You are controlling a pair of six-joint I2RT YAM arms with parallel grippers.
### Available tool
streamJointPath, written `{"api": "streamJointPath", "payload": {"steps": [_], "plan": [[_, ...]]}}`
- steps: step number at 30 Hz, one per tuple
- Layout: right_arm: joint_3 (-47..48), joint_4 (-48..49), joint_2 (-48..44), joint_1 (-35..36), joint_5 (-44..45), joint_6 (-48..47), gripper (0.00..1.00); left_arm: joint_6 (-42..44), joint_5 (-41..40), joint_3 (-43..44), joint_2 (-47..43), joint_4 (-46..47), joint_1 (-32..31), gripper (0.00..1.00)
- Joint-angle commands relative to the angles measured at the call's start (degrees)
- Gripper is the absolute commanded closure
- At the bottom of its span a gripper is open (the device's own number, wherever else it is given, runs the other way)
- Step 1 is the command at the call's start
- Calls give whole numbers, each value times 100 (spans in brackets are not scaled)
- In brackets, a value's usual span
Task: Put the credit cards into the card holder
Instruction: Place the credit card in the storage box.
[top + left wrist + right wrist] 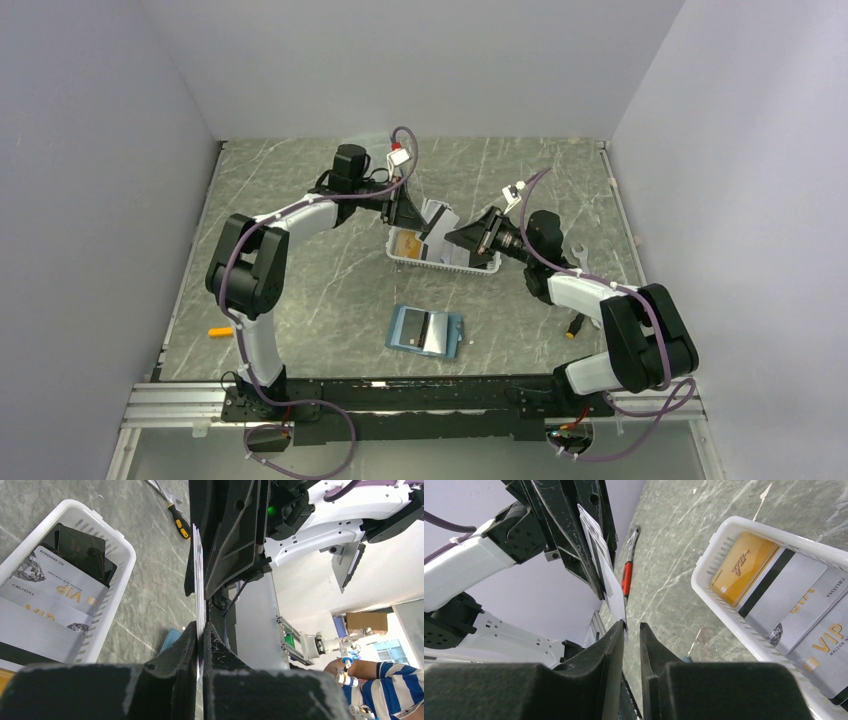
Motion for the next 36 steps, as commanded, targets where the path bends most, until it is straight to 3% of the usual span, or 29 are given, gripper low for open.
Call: {"api": "streamJointPath", "payload": {"steps": [1, 10, 14, 25, 30, 36], "plan": [[-74, 234, 53, -65, 158, 27, 80, -659, 363, -107, -395, 984, 62, 93], [-16, 798, 19, -82, 328, 253, 64, -674, 425, -258, -464, 1042, 62, 94], [-132, 1537, -23, -77, 558, 365, 61, -701, 422, -279, -462, 1067, 62, 94], [425, 1994, 625, 47, 493, 472, 60, -805, 422, -337, -444, 1232, 25, 94], [441, 1897, 749, 93, 486, 455, 66, -792, 397, -362, -476, 1214, 11, 94], [92, 1773, 704, 94, 524, 508, 88, -1332, 269, -464, -462, 1818, 27, 95]]}}
